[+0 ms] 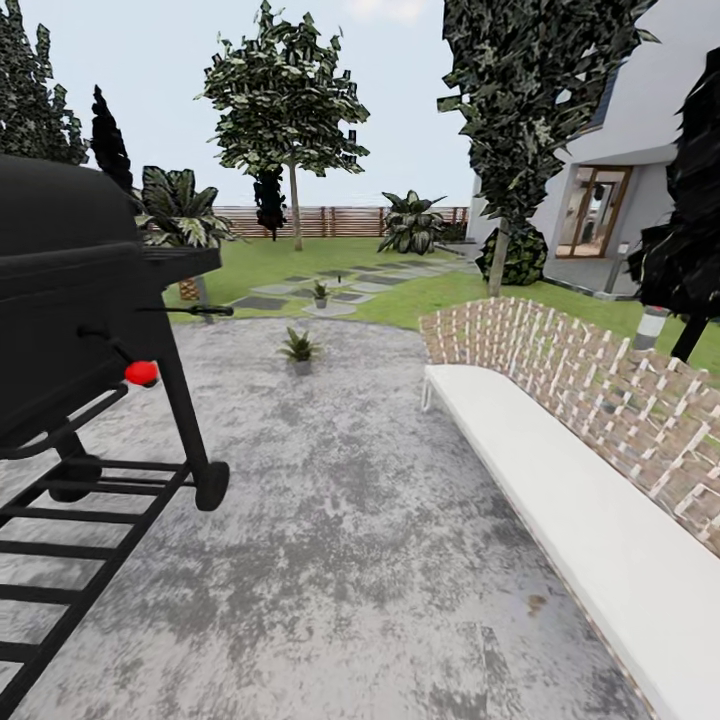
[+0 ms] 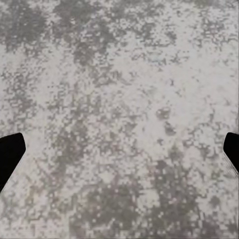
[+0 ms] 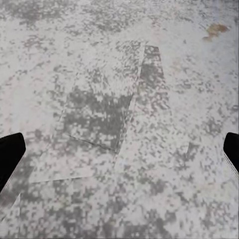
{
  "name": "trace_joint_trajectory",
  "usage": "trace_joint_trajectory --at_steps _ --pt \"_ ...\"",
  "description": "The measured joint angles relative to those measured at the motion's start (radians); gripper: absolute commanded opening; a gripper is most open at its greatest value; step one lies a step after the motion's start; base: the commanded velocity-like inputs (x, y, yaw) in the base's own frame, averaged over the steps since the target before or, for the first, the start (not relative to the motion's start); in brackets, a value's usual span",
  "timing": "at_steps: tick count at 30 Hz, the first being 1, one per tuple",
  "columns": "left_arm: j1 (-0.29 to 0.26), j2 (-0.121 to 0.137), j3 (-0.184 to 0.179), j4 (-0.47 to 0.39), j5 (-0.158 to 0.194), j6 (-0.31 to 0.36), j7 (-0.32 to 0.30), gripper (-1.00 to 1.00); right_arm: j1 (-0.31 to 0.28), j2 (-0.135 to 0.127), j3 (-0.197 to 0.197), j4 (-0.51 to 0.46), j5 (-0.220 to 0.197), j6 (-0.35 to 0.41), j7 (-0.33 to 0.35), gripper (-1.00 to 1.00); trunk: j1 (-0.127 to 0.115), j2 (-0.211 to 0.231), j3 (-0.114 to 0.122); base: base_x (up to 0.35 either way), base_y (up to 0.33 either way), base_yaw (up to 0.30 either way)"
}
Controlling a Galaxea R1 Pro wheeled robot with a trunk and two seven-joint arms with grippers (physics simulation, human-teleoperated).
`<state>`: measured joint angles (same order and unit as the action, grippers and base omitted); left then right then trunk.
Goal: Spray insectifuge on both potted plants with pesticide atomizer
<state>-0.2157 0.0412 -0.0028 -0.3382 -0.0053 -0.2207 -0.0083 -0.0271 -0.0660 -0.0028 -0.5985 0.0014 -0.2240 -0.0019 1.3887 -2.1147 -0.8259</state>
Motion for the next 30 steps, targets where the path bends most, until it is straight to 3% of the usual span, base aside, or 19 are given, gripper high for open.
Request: trace_joint_trajectory --at_steps 30 --pt "0.000 0.000 0.000 0.000 -0.002 0.000 0.000 1.00 0.000 0.000 0.000 0.000 -0.001 0.000 -0.001 1.00 0.000 0.000 0.000 0.339 0.000 0.000"
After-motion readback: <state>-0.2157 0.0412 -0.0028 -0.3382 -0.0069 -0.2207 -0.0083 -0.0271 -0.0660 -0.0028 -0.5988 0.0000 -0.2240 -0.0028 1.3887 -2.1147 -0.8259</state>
